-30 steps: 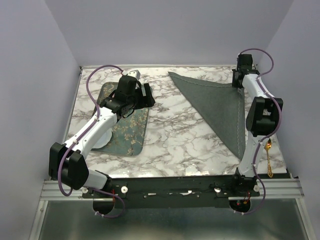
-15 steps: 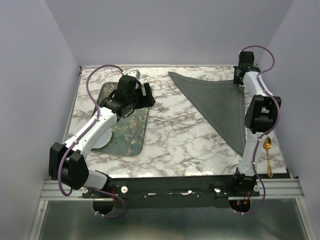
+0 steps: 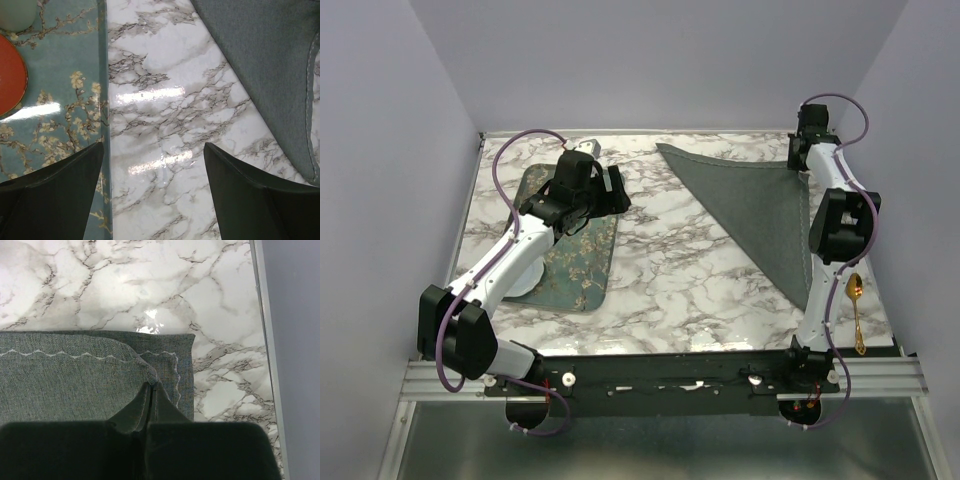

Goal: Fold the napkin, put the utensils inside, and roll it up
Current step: Fold the napkin

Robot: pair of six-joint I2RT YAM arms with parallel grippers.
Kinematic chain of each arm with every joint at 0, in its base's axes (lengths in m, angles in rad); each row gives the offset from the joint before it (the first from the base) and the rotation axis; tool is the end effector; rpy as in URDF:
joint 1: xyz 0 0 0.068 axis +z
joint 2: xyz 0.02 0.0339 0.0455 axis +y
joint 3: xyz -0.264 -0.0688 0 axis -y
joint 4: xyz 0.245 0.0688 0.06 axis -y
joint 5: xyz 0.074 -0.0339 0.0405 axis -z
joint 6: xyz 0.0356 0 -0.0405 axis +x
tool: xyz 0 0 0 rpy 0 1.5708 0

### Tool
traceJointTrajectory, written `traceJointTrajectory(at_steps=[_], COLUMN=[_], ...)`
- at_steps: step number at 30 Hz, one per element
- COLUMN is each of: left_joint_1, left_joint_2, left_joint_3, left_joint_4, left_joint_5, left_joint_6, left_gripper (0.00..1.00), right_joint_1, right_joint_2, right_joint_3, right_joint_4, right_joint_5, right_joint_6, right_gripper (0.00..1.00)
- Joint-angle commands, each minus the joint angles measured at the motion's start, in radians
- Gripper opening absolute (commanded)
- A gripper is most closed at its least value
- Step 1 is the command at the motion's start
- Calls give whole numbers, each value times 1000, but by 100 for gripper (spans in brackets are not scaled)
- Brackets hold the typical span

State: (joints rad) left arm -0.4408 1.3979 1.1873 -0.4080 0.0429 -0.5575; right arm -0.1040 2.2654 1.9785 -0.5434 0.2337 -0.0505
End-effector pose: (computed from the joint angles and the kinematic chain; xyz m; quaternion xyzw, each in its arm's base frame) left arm 0.2851 -0.1362 0.3175 -0.0420 0.8876 -0.2361 0.3932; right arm 0.5106 -0.0616 0.2244 0.0669 0.9244 -0.1361 0.3499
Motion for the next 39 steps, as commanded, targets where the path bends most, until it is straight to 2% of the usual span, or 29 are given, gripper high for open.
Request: traceJointTrajectory(at_steps=[1, 14, 20, 25, 28, 29, 35, 37, 39], left_joint_1=[-6, -6, -4, -6, -4, -6, -6, -10, -21], left_joint_2=[3, 4, 1, 3, 4, 6, 29, 55, 99], left_joint_3=[-6, -8, -9, -15, -15, -15, -6, 17, 40], left_joint_4=[12, 14, 17, 21, 24, 26, 49, 60, 87], left_joint_5=[23, 28, 29, 34, 38, 37, 64, 80, 83], left_joint_6=[13, 13, 13, 13, 10, 10, -1, -19, -44], left_gripper=[90, 90, 90, 90, 90, 90, 88, 86, 83], right_joint_1=[-14, -37, -42, -42, -42, -42, -42, -43, -45], right_joint_2=[33, 42, 45, 52, 60, 60, 54, 48, -10], right_joint_3=[40, 60, 63, 85, 91, 92, 190, 253, 226], right_joint_4=[-26, -59, -59, -66, -72, -73, -202, -300, -334], right_joint_5=[-17, 0, -16, -37, -39, -36, 50, 78, 52], right_joint_6=[8, 38, 34, 35, 32, 32, 103, 162, 217], right_gripper=[6, 7, 13, 27, 30, 34, 72, 76, 77])
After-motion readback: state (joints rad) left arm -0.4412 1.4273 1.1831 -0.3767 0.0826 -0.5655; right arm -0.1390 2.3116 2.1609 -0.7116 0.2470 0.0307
